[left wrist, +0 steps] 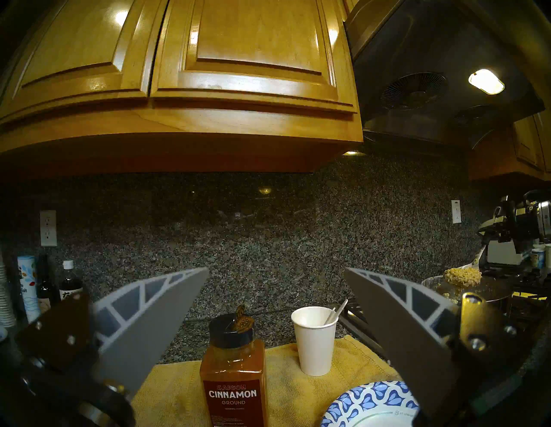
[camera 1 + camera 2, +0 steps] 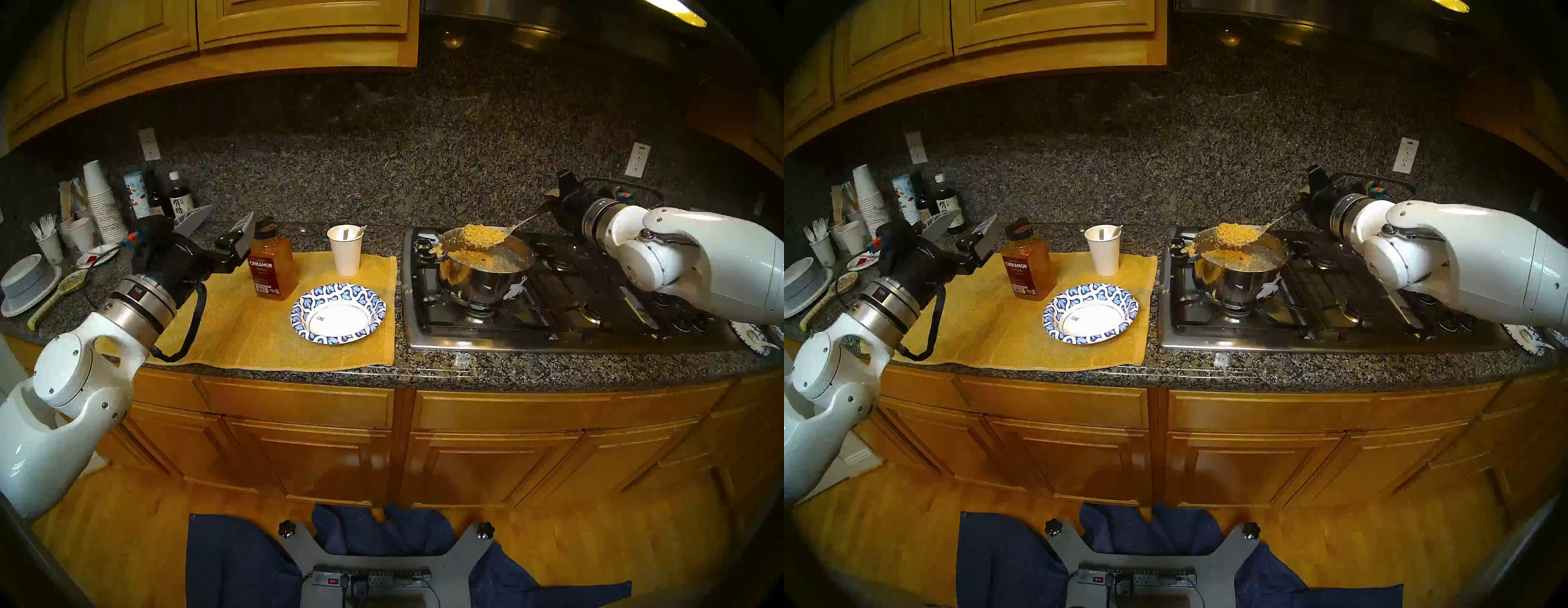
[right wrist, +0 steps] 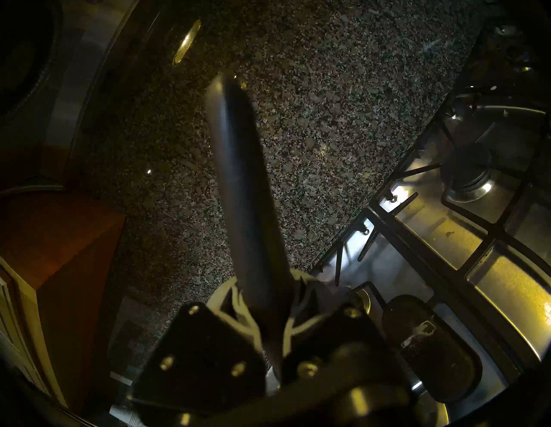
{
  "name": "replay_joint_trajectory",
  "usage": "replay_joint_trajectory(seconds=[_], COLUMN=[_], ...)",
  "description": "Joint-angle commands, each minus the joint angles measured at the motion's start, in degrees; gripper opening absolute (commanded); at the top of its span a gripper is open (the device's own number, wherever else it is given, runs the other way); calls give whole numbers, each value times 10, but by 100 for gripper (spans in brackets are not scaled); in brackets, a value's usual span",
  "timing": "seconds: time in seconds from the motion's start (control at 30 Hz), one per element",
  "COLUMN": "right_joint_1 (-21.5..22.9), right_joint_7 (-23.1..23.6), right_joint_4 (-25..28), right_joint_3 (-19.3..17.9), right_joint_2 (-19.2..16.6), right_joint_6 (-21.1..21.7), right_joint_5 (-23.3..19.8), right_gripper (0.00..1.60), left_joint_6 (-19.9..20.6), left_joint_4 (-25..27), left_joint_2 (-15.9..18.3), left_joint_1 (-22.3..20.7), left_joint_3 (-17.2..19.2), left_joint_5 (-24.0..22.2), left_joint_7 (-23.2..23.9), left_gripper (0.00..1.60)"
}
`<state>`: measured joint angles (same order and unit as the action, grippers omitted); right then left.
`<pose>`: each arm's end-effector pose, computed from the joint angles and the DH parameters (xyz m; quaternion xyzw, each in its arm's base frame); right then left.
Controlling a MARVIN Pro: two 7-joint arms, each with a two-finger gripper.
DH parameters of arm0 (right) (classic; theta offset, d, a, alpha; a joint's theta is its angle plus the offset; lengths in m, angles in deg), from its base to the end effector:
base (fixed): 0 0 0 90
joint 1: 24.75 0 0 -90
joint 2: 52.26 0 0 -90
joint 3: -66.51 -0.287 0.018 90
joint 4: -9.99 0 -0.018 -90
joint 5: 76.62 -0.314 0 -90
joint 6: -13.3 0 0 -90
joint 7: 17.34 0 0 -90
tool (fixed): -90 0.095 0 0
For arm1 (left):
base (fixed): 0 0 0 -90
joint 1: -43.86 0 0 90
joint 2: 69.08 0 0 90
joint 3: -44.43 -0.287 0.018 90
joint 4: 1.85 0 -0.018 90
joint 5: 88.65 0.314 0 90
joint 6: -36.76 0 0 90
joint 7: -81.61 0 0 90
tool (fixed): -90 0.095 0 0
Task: Scoop oatmeal into bowl, add cinnamon, and put a spoon inside bowl
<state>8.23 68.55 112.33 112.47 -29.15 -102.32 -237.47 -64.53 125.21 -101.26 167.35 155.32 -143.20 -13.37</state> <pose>0.4769 -0.1216 -0.0453 -0.6730 0.3341 -0.5671 0.3375 0.3192 0.1214 -0.0991 0.6002 -0.1067 0.7872 0.0930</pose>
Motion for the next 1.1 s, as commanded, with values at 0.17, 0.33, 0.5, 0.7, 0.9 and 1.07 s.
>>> replay_joint_trajectory(seconds=[0.17, 0.33, 0.5, 0.7, 0.9, 1.07], right_joint_1=[28, 36, 45, 52, 53, 53], right_joint_7=[10, 12, 14, 8, 0, -8], right_joint_4=[0, 2, 12, 27, 38, 41], right_joint_3=[-26, -36, -50, -65, -82, -95], right_joint_2=[4, 13, 30, 56, 88, 117], right_joint_6=[-3, 1, 6, 12, 24, 31], right_joint_5=[1, -1, -1, -2, -10, -19], right_gripper=[0, 0, 0, 0, 0, 0], left_joint_6=[-7, -7, -6, -6, -6, -6], left_joint_4=[7, 7, 7, 7, 7, 7], left_joint_2=[0, 0, 1, 1, 1, 1], left_joint_1=[-10, -10, -10, -10, -10, -10], left_joint_3=[13, 13, 12, 12, 12, 12], left_joint_5=[1, 1, 1, 1, 1, 1], left_joint_7=[1, 0, 0, 0, 0, 0], left_gripper=[160, 160, 160, 160, 160, 160])
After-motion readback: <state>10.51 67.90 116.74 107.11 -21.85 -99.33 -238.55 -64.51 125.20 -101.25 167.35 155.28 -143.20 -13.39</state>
